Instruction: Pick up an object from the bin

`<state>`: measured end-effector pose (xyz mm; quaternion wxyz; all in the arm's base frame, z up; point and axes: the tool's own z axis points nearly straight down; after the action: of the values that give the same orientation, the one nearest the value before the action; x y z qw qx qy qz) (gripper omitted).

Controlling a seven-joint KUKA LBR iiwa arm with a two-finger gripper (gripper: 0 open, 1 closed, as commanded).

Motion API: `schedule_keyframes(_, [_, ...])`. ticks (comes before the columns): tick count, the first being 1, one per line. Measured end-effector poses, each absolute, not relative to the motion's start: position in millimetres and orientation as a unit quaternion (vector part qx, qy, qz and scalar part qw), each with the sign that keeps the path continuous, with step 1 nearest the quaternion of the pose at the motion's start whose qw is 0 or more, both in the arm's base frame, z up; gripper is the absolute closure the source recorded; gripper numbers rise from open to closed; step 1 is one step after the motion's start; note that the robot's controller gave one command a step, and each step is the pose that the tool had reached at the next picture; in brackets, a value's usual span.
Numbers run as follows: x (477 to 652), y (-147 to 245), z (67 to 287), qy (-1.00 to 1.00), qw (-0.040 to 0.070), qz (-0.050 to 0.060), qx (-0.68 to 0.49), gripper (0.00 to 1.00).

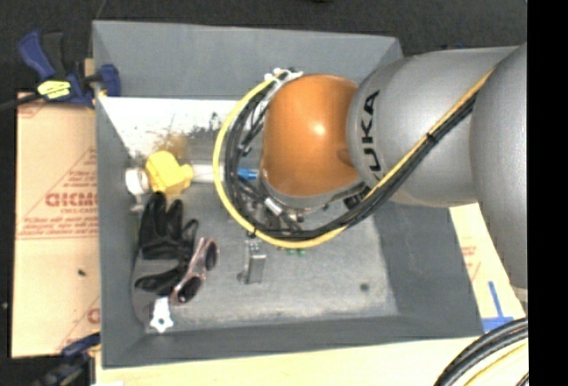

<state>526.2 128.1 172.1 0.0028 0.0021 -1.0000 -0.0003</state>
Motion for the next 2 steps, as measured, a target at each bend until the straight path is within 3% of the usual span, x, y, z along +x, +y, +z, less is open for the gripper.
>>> schedule_keyframes(1, [528.2,127.6,176.5,-1.000,-0.001,-0.001,0.000,0.00])
schedule_keyframes(2, [535.8,210.0,71.6,-0.998,0.000,-0.001,0.056,0.00])
